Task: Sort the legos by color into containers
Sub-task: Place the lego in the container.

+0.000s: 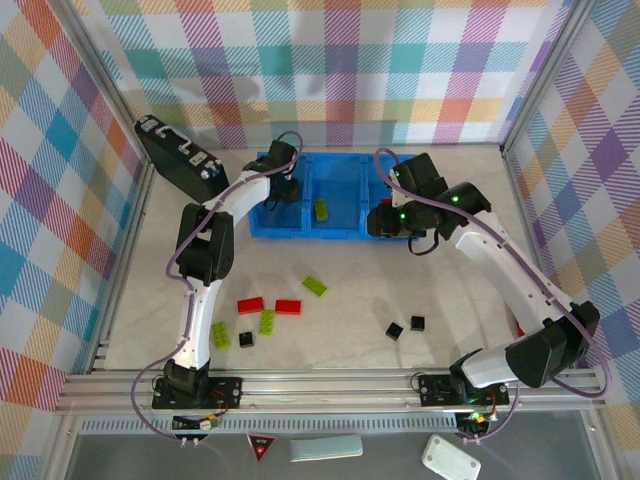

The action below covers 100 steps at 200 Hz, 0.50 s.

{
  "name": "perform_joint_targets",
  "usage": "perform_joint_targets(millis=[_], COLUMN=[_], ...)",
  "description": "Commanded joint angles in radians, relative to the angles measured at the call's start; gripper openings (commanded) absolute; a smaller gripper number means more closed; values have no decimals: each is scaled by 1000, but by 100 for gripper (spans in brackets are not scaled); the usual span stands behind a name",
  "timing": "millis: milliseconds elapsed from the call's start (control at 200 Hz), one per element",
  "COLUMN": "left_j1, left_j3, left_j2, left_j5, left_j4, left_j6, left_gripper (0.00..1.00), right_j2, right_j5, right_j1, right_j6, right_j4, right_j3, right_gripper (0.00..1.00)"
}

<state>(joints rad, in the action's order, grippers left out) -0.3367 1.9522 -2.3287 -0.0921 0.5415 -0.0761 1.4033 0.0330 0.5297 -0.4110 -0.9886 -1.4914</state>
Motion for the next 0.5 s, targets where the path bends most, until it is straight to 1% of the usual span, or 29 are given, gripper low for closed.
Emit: perform_joint_targets(millis=[0, 200, 495], left_j1=[8, 7, 8], left_j3=[32, 37, 24], left_j2=[42, 104, 218], left_j5=[27, 61, 83], left_j4=[-10, 17, 161], left_j6=[16, 16, 74], left_gripper=[35, 36, 36], right_j2=[-26, -33, -36], right_j5=[-12, -12, -24], right_j1=[-4, -3, -4], right_j6=[-20, -23, -28], right_j4=[-21, -15, -4], right_j3=[-5, 8, 73], right_gripper=[44, 44, 45])
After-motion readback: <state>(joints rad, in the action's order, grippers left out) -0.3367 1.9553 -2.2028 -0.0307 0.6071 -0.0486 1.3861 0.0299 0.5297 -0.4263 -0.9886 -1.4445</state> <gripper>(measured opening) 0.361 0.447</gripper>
